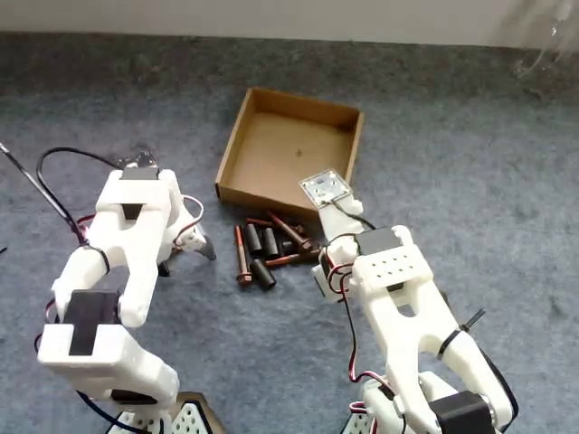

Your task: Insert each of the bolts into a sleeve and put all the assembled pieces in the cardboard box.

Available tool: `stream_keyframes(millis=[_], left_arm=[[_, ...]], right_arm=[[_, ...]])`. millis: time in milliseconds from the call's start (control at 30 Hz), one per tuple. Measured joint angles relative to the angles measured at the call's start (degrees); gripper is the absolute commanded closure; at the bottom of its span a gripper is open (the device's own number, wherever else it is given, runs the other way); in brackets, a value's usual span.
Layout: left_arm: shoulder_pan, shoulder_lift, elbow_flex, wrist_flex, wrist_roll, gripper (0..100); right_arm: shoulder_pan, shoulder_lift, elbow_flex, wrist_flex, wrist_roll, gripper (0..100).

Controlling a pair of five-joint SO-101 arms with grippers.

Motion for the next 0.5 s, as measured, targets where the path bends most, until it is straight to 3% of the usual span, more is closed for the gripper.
stream_keyframes(millis=[133,233,500], left_arm=[[-2.81,0.26,0.00,0.00,-7.30,74],[-5.19,0.53,0.00,-0.88,-14.15,79],[-11.16,0.53,-0.09,-9.14,-15.65,80]], right_arm=[[0.00,0.00,0.00,0.00,0.00,99.5],[0.00,0.00,0.00,0.00,0.00,99.5],[-0.09,0.00,0.00,0.00,0.00,99.5]])
